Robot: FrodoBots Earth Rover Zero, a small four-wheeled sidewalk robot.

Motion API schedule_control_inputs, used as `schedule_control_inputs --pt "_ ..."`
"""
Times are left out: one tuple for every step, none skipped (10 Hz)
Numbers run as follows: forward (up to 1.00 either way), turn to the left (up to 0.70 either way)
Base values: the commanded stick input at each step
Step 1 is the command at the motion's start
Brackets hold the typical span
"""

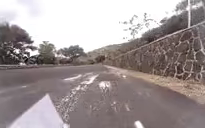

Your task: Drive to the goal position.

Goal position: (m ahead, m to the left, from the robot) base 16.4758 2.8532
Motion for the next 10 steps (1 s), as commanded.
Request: schedule_control_inputs --pt "1.00 -0.17" --pt "1.00 0.00" --pt "1.00 0.00" --pt "1.00 0.00" --pt "1.00 0.00" --pt "1.00 0.00" --pt "1.00 -0.02" --pt "1.00 -0.07" --pt "1.00 -0.09" --pt "1.00 -0.05"
